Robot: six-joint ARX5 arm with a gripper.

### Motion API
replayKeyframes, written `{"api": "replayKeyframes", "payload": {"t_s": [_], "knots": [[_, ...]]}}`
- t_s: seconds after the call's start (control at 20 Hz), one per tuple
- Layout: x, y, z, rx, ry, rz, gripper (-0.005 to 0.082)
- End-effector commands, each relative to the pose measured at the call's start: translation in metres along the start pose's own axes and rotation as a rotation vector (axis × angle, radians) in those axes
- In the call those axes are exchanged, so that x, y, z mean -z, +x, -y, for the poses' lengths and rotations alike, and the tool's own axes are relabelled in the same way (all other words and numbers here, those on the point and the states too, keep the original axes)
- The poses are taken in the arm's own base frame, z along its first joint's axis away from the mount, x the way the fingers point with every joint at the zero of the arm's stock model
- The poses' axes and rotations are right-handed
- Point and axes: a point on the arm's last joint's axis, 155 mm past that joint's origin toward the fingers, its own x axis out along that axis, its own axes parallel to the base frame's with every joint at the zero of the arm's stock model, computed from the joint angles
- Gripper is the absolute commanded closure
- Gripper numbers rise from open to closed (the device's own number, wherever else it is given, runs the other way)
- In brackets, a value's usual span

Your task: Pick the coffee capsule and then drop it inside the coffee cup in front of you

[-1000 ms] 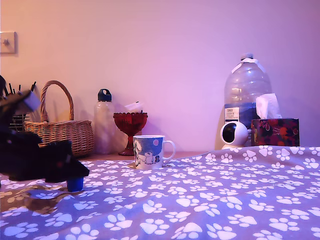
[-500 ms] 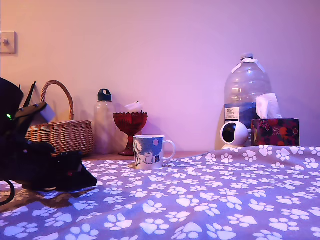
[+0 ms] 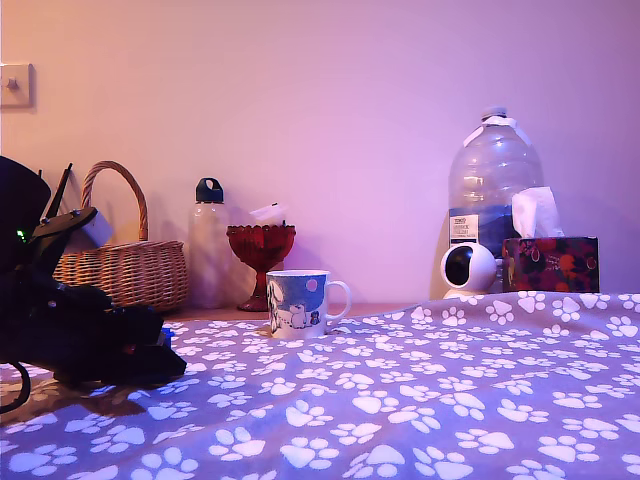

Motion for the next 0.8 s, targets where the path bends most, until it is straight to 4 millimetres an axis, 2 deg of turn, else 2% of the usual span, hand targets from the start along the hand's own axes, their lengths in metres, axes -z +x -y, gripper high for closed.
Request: {"api": "replayKeyframes", "payload": {"t_s": [0.0, 0.15, 0.25, 0.75], "knots": [[0.002, 0.001, 0.004, 0.021, 0.002, -0.003, 0.0607], [-0.001, -0.003, 0.013, 0.065, -0.003, -0.016, 0.0607], [-0.009, -0.008, 0.017, 0.075, -0.003, -0.016, 0.0607], [-0.077, -0.056, 0.035, 0.091, 0.012, 0.026, 0.0607]]}}
